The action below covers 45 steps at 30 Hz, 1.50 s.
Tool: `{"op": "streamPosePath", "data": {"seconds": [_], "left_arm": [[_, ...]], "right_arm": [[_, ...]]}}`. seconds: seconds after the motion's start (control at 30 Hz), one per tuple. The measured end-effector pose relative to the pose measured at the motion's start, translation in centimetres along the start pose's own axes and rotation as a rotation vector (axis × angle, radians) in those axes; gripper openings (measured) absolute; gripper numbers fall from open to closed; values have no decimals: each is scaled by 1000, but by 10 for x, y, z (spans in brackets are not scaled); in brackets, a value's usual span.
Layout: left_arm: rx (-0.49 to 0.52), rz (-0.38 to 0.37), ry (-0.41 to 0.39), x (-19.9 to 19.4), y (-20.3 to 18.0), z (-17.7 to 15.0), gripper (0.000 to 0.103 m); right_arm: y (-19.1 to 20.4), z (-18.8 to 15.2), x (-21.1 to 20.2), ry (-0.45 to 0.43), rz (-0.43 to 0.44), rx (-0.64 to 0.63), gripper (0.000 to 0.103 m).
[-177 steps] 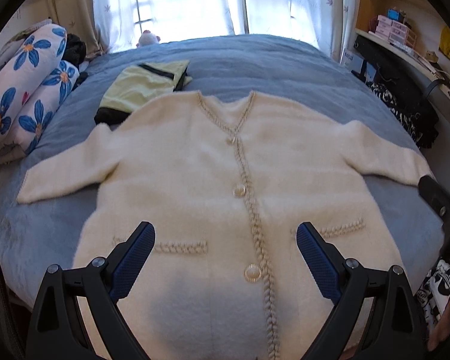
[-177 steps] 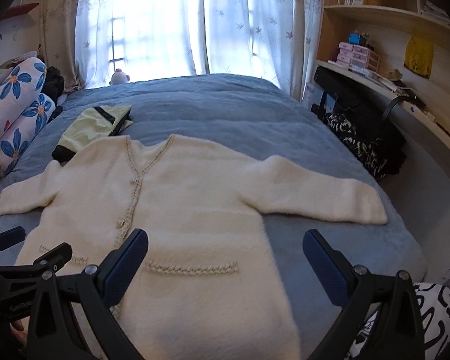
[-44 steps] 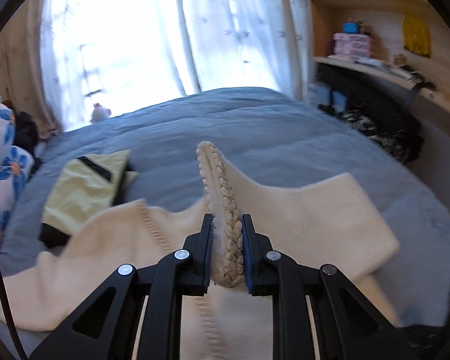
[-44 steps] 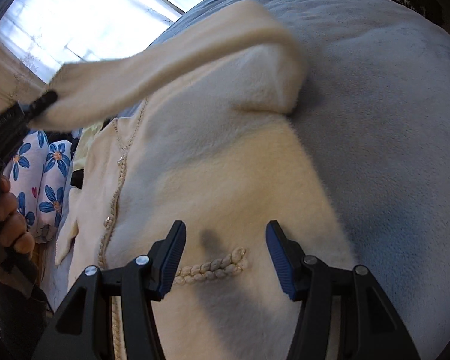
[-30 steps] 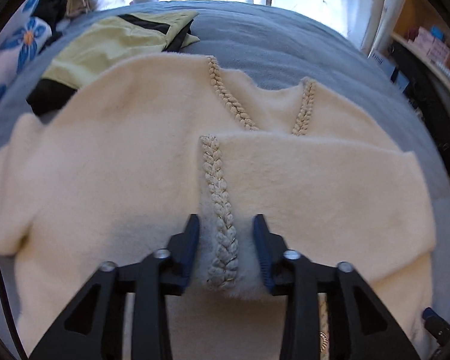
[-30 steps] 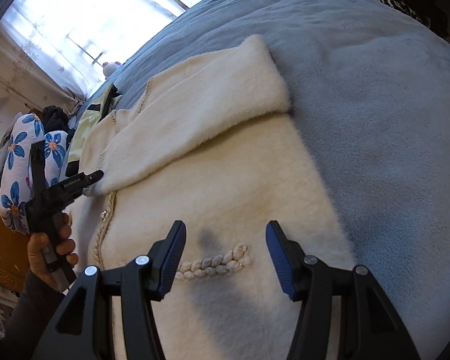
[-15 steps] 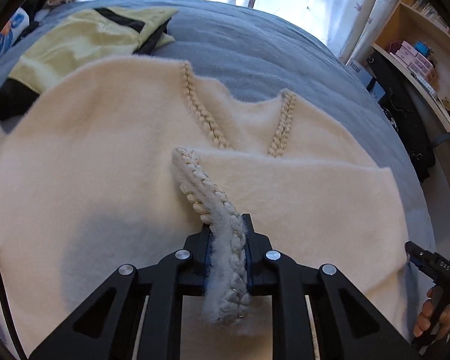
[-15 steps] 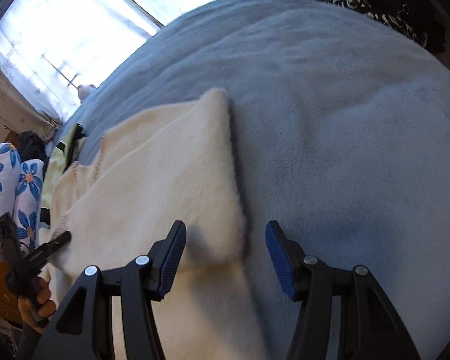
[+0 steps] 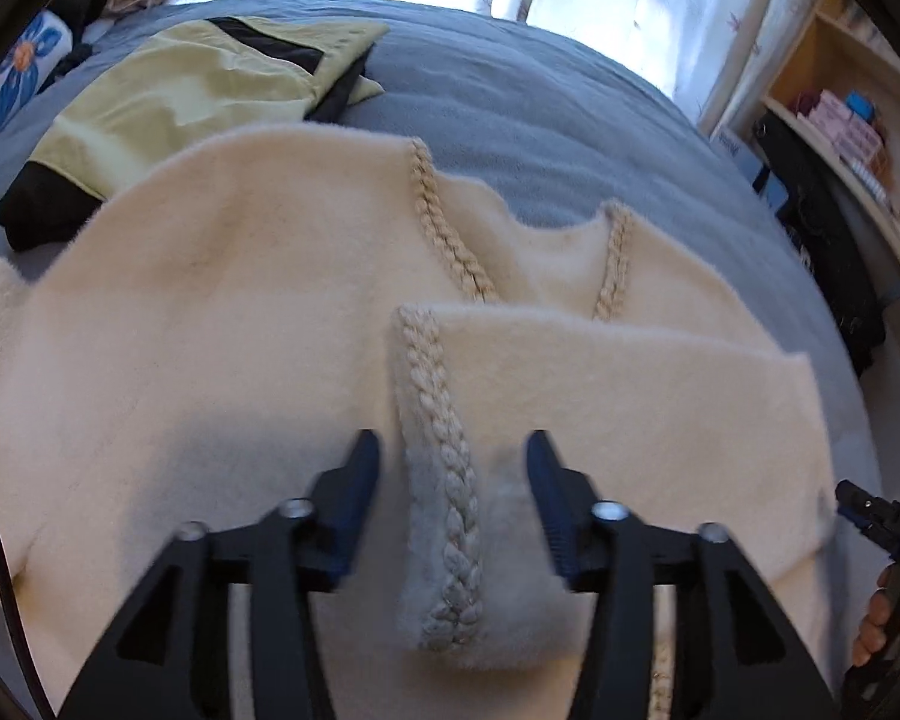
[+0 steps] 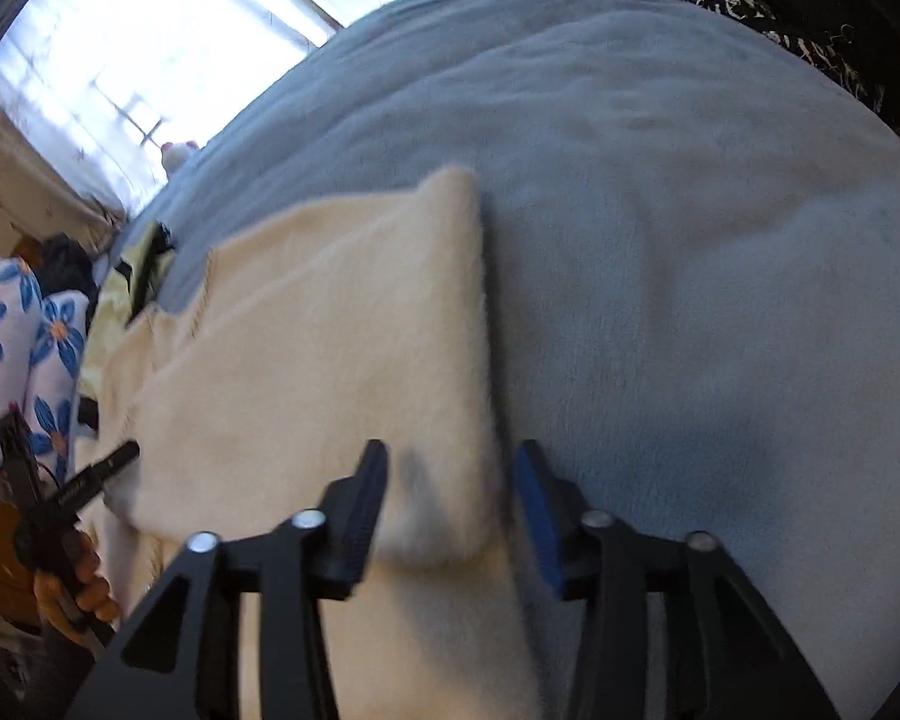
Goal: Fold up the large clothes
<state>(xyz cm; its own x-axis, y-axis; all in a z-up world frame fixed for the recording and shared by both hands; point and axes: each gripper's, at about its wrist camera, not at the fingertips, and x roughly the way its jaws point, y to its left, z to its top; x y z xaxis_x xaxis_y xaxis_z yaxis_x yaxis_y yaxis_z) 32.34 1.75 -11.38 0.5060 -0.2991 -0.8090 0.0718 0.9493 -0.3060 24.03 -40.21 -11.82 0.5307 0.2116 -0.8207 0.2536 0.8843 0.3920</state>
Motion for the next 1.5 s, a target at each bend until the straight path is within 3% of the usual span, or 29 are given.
{"op": "streamPosePath", "data": {"seconds": [0.2,0.27,0.3,0.37,0.4,0.47,0.53,0.57,0.63,0.7,0.8,0.83,0.97,1.13,1.23,1.3,1.43,1.5], "left_arm": [[-43,4,14,20,5,23,54],[-22,31,35,31,0,26,27],[-8,54,42,34,-3,24,26],[22,79,8,34,-10,28,16],[39,77,-13,32,-12,29,16],[42,74,-34,33,-10,29,16],[21,86,5,43,-3,27,20],[-2,70,6,43,1,27,21],[-42,64,4,36,5,29,26],[-51,86,-24,21,6,27,29],[-46,242,-132,-11,-2,18,29],[-47,250,-149,-19,-6,15,29],[-23,116,-133,-36,-34,-6,29],[99,128,-50,-17,-84,-45,29],[114,194,-3,0,-88,-58,28],[117,193,-16,0,-82,-62,28],[115,223,-27,-5,-70,-62,28],[115,230,-31,-7,-66,-63,28]], "right_arm": [[-2,44,36,21,12,85,62],[0,57,50,25,1,96,62],[2,60,55,27,-1,100,62],[8,70,59,21,-5,77,22],[12,72,58,7,-10,67,16],[9,71,58,-23,-30,76,16],[6,68,71,11,-92,70,29],[5,67,69,2,-95,70,30],[8,64,57,-10,-134,72,40],[19,58,41,-48,-188,28,40],[45,39,14,-141,-236,-82,40],[52,34,9,-156,-224,-107,40],[99,-1,11,-80,-81,-201,40],[146,-44,35,38,38,-303,40],[150,-60,39,31,-29,-365,40],[139,-60,36,7,-89,-364,40],[96,-53,23,-62,-281,-312,40],[79,-49,19,-79,-308,-291,38]]}}
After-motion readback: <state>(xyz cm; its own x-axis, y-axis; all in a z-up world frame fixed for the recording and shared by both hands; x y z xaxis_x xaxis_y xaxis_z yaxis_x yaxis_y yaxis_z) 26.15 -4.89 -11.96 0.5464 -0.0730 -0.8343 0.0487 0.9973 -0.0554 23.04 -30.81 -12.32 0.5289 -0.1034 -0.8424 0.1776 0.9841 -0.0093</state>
